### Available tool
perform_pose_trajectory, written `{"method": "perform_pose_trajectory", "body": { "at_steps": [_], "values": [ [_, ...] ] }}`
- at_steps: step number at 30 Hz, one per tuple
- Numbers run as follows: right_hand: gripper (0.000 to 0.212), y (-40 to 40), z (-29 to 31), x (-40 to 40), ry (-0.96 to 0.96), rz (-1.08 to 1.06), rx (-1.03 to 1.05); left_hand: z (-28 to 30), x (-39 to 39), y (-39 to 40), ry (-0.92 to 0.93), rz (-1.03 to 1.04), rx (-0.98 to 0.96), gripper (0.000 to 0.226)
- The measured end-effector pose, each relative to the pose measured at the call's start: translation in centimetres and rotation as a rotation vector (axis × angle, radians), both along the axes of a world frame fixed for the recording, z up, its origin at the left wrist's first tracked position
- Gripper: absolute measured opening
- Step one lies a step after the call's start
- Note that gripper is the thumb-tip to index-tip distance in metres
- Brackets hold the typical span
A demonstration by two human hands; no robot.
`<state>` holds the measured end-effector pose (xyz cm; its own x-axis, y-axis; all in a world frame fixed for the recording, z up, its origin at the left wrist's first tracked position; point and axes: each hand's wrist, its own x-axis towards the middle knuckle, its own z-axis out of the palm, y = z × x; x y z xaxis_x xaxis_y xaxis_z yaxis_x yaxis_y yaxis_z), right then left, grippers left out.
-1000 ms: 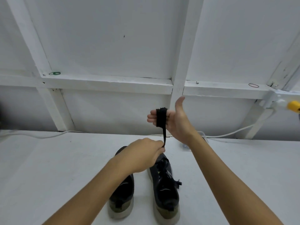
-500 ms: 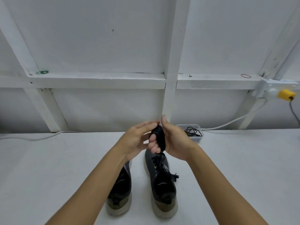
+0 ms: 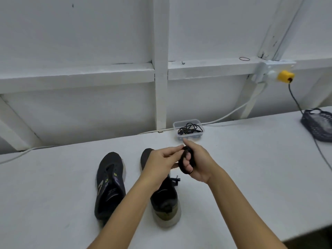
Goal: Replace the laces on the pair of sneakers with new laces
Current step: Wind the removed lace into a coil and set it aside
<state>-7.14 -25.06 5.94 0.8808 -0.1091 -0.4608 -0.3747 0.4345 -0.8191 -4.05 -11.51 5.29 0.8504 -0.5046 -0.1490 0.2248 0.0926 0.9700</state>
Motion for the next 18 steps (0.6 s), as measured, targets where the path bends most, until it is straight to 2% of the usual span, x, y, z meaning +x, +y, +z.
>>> {"method": "perform_pose_trajectory", "body": {
  "at_steps": [6, 10, 12, 15, 18],
  "values": [
    [0.059, -2.9, -3.1, -0.5, 0.122, -0.193, -0.140, -2.9, -0.4, -4.5, -0.002, 0.022, 0.135, 0.014],
    [0.053, -4.9, -5.6, -0.4, 0.252, -0.290, -0.336, -5.0, -0.2, -7.2, 0.096, -0.028, 0.172, 0.010],
    [0.049, -5.7, -6.7, -0.3, 0.307, -0.322, -0.328, -6.1, 0.1, -8.3, 0.119, -0.062, 0.192, 0.010],
    [0.056, -6.9, -7.5, -0.3, 0.342, -0.323, -0.303, -6.7, 1.2, -9.5, 0.188, -0.120, 0.236, 0.016],
    [0.065, -8.2, -8.0, -0.1, 0.371, -0.304, -0.392, -6.8, 2.2, -9.9, 0.211, -0.267, 0.267, 0.023]
  ]
}}
